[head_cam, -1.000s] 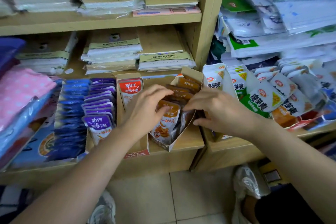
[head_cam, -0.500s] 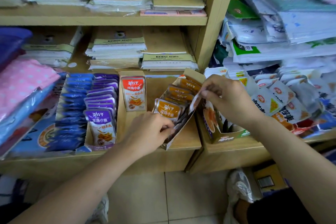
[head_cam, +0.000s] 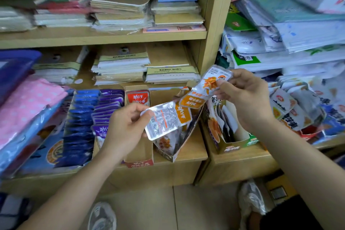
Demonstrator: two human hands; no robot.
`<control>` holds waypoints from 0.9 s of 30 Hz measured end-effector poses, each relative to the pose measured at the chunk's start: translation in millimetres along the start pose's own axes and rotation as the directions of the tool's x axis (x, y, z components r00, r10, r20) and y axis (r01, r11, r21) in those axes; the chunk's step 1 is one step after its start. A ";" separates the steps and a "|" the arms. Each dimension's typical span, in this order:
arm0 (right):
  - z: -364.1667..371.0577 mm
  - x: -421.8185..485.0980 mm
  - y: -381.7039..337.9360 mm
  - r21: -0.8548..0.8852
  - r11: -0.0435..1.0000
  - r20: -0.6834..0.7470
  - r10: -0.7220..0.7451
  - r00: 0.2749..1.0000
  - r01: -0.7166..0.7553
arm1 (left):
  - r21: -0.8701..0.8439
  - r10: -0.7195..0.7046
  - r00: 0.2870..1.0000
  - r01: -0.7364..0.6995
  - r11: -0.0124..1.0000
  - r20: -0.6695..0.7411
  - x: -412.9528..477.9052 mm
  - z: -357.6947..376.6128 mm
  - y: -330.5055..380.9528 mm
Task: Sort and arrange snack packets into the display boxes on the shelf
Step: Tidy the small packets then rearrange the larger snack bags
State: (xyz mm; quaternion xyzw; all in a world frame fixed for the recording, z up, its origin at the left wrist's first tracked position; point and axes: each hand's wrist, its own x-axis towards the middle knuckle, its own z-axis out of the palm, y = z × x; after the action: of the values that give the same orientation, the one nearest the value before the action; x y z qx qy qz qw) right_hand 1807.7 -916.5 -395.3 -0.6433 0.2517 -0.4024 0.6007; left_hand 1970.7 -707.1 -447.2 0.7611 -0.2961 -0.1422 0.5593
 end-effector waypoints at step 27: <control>50.4 -48.6 35.3 0.248 0.854 0.600 0.234 0.765 -0.456 | -0.029 0.379 0.921 -0.378 0.925 0.085 -15.2 20.2 1.0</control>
State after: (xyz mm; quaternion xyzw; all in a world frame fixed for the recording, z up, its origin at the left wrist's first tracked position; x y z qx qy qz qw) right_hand 1828.0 -853.9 -437.9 -0.5431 0.1021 -0.1214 0.8246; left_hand 1947.5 -713.5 -454.7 0.6792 -0.4613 -0.0670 0.5669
